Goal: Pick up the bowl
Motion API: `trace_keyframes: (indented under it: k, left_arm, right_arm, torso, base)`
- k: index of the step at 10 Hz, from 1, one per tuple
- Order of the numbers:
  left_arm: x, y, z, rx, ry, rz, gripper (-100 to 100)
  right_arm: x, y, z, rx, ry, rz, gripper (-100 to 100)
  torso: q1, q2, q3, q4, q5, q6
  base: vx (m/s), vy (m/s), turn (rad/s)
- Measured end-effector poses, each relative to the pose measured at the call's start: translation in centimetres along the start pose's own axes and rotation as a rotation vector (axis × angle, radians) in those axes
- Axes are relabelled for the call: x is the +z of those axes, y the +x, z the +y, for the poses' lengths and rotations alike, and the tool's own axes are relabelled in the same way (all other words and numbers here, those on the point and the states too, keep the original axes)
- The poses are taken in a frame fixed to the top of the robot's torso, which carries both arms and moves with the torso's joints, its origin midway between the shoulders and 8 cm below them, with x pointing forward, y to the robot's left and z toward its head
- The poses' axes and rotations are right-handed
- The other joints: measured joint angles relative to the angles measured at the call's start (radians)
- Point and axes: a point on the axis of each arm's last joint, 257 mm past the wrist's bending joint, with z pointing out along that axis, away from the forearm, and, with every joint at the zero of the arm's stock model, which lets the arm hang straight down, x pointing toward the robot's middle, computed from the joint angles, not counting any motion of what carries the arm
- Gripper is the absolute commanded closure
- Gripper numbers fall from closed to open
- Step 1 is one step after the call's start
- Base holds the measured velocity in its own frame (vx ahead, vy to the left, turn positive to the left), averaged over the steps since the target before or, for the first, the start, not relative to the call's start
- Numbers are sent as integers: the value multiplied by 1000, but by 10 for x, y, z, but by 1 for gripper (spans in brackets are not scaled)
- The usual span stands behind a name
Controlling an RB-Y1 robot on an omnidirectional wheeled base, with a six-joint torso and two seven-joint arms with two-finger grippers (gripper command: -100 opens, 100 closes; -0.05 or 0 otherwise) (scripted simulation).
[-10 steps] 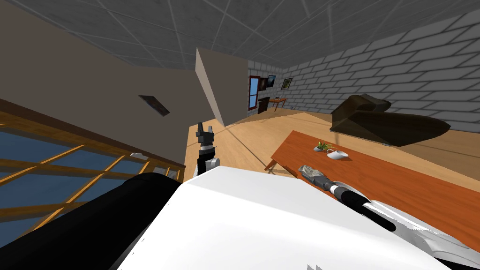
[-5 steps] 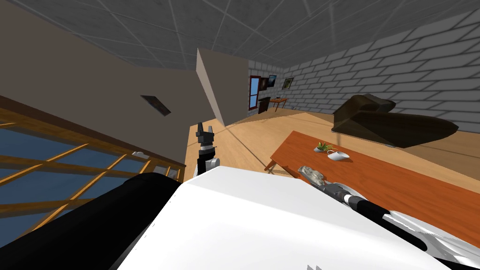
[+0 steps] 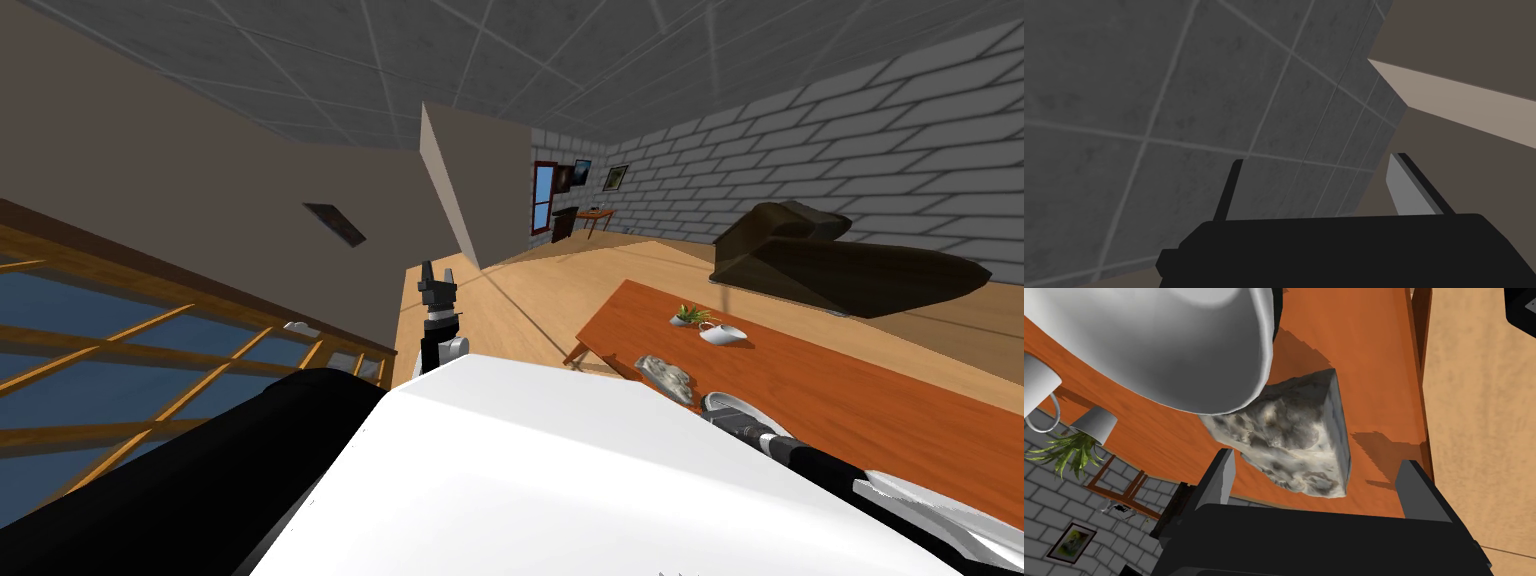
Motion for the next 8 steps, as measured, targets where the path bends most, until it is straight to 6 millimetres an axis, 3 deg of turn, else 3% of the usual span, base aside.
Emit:
trace_keyframes:
  k: [3,4,7,8]
  left_arm:
    - [0,0,0,0,0,0,0]
    - [0,0,0,0,0,0,0]
    - [0,0,0,0,0,0,0]
    - [0,0,0,0,0,0,0]
  right_arm:
    - [-12,37,-12,-46,9,83,-100]
    - [-21,59,-13,-65,7,126,-100]
    - [-31,83,-18,-100,3,194,-100]
    - [-31,84,-18,-101,2,196,0]
  torso:
    - [-1,-1,0,0,0,0]
    - [-1,-1,0,0,0,0]
    - [0,-1,0,0,0,0]
    - [1,0,0,0,0,0]
  base:
    - [17,-33,38]
    - [19,-41,42]
    - [10,-18,11]
    - [0,0,0]
